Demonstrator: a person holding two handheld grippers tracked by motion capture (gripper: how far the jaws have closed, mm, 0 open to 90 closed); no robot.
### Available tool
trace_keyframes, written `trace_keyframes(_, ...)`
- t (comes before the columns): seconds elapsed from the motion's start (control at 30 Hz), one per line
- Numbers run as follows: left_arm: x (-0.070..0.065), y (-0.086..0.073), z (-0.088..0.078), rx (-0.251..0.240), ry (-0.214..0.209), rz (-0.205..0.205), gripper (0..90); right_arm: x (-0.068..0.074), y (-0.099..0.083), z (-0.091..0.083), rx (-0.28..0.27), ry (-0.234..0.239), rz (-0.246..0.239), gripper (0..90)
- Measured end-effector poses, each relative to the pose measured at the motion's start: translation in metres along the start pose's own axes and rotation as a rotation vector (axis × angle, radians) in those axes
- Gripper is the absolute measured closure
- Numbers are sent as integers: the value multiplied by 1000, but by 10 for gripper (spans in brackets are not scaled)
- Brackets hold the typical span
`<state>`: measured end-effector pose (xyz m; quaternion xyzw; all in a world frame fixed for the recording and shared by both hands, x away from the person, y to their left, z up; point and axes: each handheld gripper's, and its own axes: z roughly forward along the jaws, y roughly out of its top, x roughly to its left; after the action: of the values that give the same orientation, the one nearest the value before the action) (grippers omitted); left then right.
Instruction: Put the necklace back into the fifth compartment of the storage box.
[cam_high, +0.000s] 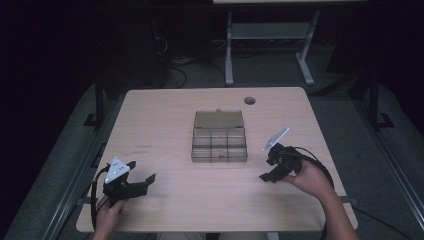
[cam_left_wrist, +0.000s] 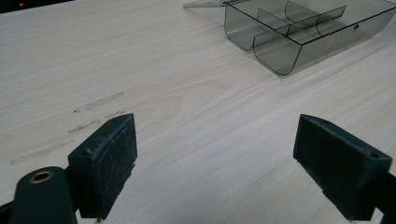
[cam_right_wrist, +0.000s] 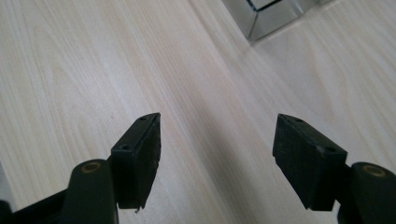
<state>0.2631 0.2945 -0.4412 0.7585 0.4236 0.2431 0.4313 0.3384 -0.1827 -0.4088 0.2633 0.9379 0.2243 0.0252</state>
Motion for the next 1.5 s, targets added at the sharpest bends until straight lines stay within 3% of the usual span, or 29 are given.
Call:
trace_keyframes(0.53, -1, 0, 0, 9, -1, 11, 132, 5, -22, 4, -6, 0, 26, 320)
trace_keyframes(1.1, -3, 0, 1, 2, -9, 6, 132, 21, -46, 8, -24, -3, 39, 318)
trace_keyframes(1.37, -6, 1, 2, 13, -14, 18, 131, 34, -57, 10, -28, -17, 44, 315)
trace_keyframes(1.5, -11, 2, 1, 12, -27, 12, 132, 47, -62, 9, -69, -26, 38, 309)
